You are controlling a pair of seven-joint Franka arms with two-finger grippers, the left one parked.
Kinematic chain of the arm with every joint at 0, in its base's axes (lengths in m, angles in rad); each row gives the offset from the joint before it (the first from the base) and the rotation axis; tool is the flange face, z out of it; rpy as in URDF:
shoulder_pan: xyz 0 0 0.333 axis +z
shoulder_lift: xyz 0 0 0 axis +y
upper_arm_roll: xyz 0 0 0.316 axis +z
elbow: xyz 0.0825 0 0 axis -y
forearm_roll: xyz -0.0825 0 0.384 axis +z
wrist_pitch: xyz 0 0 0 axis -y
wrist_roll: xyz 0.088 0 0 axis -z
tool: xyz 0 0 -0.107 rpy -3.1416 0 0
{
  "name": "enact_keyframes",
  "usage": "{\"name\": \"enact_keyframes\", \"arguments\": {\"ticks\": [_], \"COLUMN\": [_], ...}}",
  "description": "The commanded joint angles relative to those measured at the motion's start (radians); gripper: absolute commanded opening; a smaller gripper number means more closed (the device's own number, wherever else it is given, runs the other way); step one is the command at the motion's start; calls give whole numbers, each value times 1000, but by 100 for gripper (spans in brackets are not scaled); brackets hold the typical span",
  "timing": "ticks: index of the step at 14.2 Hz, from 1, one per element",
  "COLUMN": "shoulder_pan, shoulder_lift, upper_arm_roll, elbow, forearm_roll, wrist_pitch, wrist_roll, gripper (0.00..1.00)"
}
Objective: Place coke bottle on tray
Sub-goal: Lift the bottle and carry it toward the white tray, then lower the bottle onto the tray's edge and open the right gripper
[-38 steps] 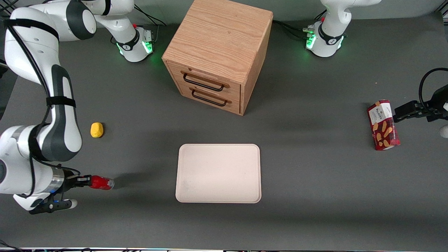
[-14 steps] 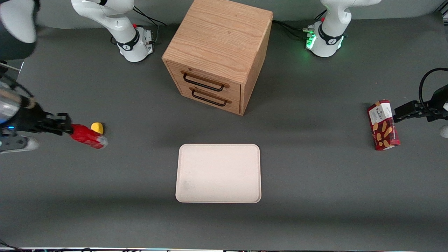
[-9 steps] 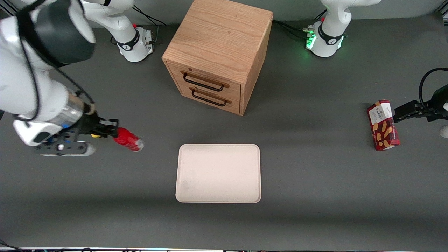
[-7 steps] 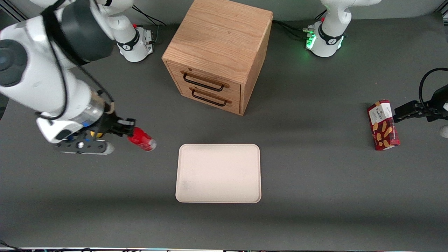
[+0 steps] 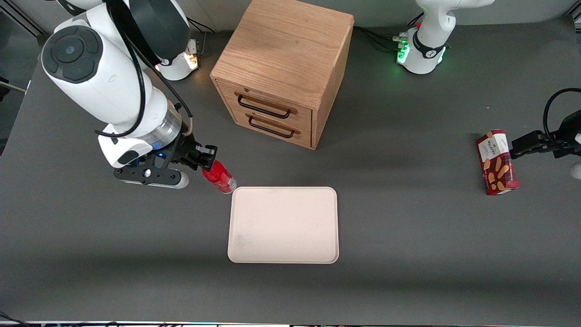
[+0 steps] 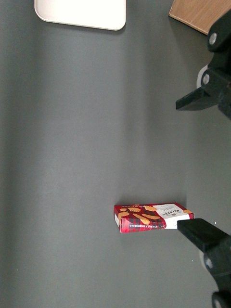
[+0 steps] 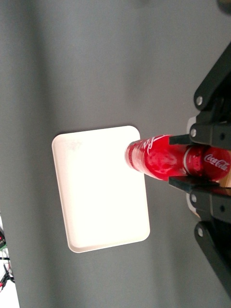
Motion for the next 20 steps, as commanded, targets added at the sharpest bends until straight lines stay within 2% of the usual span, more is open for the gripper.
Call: {"name": "enact_keyframes", "arguments": {"ticks": [1,7,10,20], "shoulder_pan": [-12,-24,-22,-22], "shoulder_lift": [80,241,308,378], "upper_arm_roll": [-2,-17,-17,-16], "elbow": [44,38,38,-5], "forearm_roll": [9,-9,-101,-104], "wrist_pitch": [66,201,241,348], "wrist_roll": [13,10,-4,-3], "gripper": [0,0,0,0]}}
